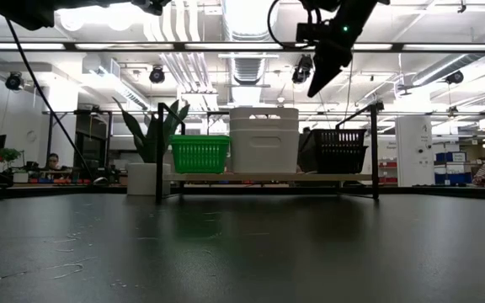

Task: Stack baskets on shelf by color
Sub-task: Stack the right black bin into the black bin on the shelf

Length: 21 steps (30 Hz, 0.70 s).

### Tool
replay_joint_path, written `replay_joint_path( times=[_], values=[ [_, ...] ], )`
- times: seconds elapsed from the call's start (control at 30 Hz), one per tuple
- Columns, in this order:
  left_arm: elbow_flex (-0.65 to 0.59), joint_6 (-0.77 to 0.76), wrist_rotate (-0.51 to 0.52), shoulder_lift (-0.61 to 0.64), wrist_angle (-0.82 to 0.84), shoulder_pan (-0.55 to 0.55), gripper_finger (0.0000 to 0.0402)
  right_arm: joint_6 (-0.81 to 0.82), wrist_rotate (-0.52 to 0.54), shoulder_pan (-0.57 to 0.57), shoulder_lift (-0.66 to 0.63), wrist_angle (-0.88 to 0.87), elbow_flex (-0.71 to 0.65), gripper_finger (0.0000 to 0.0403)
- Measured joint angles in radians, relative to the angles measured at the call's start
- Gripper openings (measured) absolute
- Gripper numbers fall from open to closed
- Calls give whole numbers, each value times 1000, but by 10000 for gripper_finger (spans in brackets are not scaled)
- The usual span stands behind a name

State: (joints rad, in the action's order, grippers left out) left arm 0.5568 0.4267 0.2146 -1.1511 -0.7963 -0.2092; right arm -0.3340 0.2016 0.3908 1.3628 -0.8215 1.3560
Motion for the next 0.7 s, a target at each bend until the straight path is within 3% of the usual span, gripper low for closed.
replay_joint_path(
  times=[0.2,0.57,0.7],
  values=[
    [0,1,0,0,-1,0,99,47,8,0,6,-2,-34,116],
    [1,-10,0,-1,-1,0,99,47,8,0,6,36,-143,19],
    [2,-11,0,2,-5,0,99,56,8,0,6,112,-201,9]
  ],
)
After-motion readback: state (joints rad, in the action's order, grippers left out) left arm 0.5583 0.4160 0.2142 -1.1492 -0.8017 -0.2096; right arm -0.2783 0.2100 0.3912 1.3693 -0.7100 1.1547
